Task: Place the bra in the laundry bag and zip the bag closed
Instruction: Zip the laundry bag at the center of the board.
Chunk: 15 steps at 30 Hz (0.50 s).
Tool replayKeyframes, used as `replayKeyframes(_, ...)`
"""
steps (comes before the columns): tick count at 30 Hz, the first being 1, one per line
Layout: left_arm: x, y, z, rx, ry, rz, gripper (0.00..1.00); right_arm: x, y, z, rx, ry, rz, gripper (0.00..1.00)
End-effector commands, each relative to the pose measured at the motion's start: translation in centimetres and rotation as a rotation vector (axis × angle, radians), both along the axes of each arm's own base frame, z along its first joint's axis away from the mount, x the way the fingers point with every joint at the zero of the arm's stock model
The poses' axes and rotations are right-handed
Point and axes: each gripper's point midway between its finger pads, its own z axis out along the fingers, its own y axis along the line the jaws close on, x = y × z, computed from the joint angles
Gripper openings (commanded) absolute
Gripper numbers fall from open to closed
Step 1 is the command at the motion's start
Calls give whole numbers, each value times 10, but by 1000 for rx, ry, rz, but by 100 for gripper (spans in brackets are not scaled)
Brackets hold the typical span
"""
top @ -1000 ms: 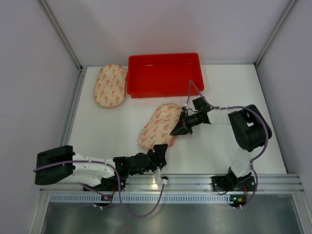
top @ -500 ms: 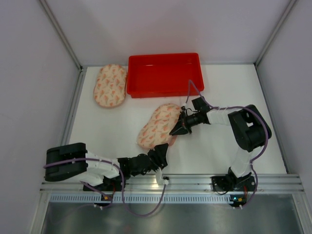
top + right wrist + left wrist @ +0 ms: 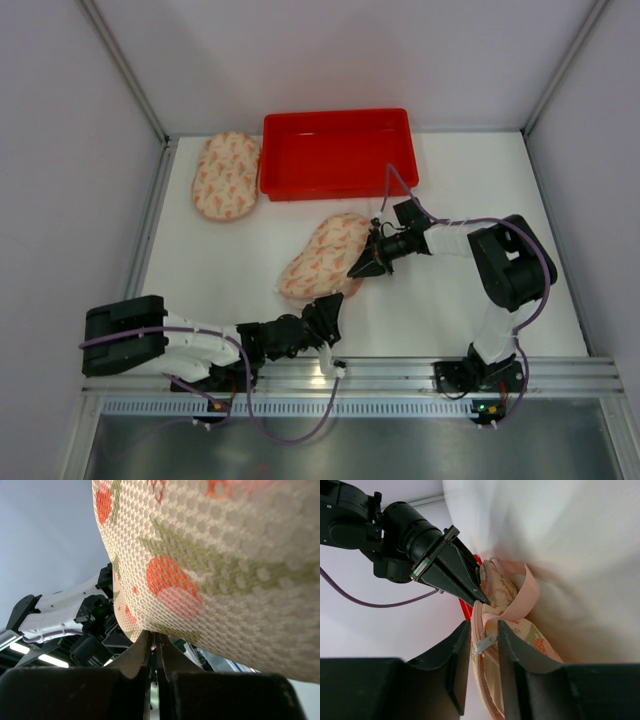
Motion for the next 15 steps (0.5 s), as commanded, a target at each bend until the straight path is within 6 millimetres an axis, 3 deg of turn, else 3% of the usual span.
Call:
replayKeyframes(1,2,-1,17,-46,-23,6,31,-8,5,7,28,-22,39,0)
replayKeyframes(3,2,-1,18,-46,-23,3,26,-9,4,7,23,-23,41,0)
replayKeyframes(7,-2,-1,18,-26,-5,-16,1,-7,5,9,18,-40,46,0)
replayKeyframes(15,-9,3,13,7,36,-45,0,-7,3,11,16,-66,52,0)
